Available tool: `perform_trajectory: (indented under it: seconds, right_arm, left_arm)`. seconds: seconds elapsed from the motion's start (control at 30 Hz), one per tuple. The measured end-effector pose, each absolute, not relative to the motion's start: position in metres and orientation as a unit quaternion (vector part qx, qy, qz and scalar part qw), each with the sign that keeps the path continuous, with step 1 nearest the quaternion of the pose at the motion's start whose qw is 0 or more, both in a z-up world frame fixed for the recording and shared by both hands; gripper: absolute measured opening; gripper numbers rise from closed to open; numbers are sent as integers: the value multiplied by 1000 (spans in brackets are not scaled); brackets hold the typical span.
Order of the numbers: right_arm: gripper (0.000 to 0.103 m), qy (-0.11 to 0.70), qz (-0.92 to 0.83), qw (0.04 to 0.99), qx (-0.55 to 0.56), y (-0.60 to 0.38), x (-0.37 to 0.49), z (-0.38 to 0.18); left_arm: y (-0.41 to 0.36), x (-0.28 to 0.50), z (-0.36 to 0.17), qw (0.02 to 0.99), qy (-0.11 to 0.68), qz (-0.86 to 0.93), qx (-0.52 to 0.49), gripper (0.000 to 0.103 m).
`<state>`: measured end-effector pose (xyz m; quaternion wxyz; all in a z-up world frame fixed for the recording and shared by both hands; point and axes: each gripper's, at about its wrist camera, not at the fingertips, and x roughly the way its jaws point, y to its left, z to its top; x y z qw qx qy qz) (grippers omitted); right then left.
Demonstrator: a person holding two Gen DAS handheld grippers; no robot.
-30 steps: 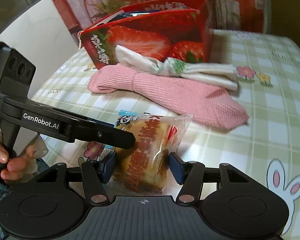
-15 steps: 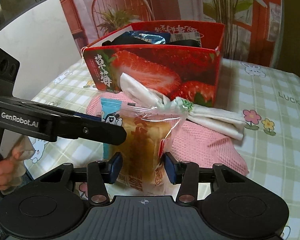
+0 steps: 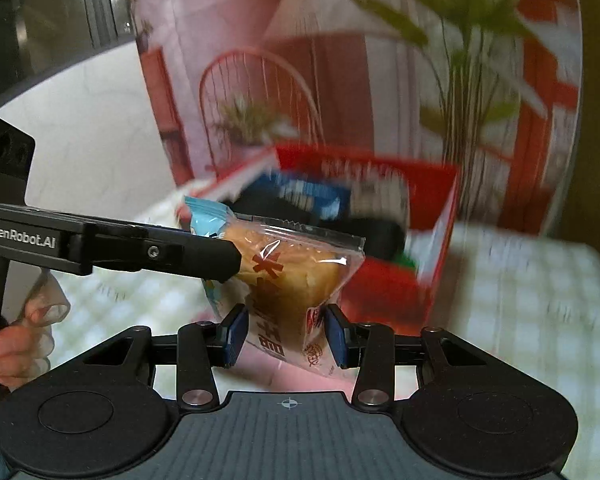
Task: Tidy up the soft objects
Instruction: 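Lift the bread packet with both tools up over the red box, then lower the bread packet into the box and open both tools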
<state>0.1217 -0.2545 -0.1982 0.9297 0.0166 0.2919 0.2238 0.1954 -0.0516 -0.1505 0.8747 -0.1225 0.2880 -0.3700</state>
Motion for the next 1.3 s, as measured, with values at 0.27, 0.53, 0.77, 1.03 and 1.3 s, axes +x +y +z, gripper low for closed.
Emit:
perform_trajectory:
  seconds: [0.27, 0.53, 0.77, 1.03, 1.3]
  right_arm:
    - [39, 236, 199, 951, 4, -256, 184, -160]
    - [39, 236, 171, 956, 4, -259, 253, -171]
    - [39, 254, 158, 954, -7, -262, 296, -193]
    - [39, 290, 129, 948, -9, -259, 327, -219]
    - [42, 294, 105, 950, 0, -265, 319, -216]
  left_arm:
    - [-66, 262, -135, 880, 277, -358, -145, 50]
    - [-92, 318, -156, 876, 302, -341, -157, 50]
    - [-101, 349, -179, 871, 329, -323, -170, 50]
    - [-105, 357, -194, 875, 343, -312, -139, 50]
    - [-91, 339, -179, 902, 317, -276, -96, 60]
